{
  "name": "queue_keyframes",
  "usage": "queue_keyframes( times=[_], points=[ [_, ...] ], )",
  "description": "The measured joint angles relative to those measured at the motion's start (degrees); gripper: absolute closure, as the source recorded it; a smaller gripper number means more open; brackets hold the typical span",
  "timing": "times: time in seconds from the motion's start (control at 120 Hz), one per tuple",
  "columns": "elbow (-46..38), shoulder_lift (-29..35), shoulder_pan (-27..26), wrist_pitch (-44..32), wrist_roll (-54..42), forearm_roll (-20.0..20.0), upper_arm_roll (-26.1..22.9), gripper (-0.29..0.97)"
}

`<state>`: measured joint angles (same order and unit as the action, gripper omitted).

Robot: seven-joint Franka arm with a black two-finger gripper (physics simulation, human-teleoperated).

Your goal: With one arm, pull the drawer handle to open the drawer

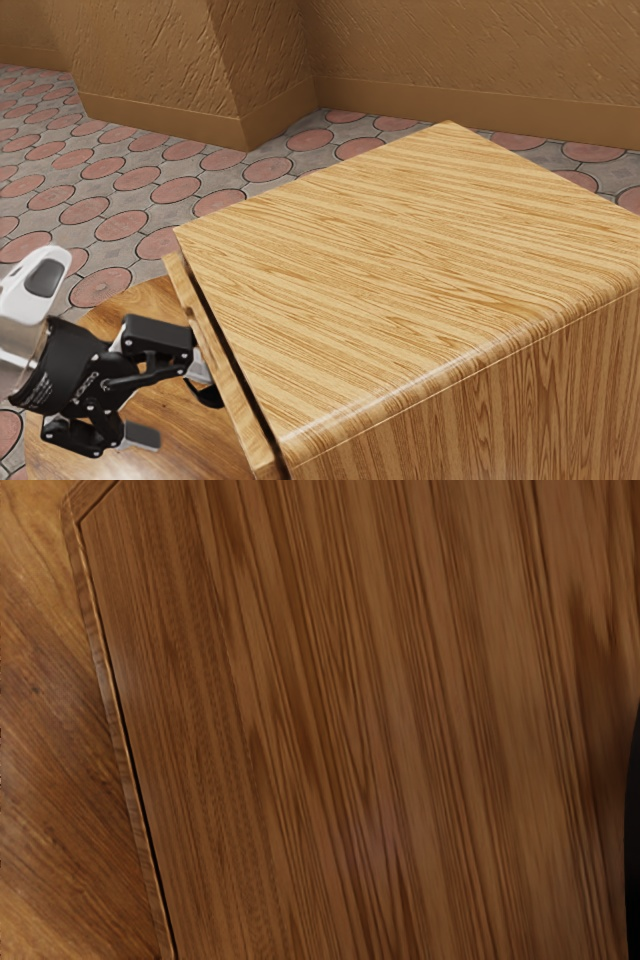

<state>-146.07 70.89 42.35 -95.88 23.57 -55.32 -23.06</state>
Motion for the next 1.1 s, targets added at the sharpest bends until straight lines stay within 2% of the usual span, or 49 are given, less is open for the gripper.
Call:
queue_keyframes(
  times=[0.225, 0.542, 1.1],
  points=[
    [-0.56, 2.21, 0.08, 1.37, -0.34, -0.01, 0.15, 0.01],
    [-1.63, 4.17, 0.03, 4.13, -0.82, 0.62, 3.84, 0.01],
    [-3.64, 7.57, 0.00, 7.89, -2.50, 4.83, 10.77, 0.01]
  ],
)
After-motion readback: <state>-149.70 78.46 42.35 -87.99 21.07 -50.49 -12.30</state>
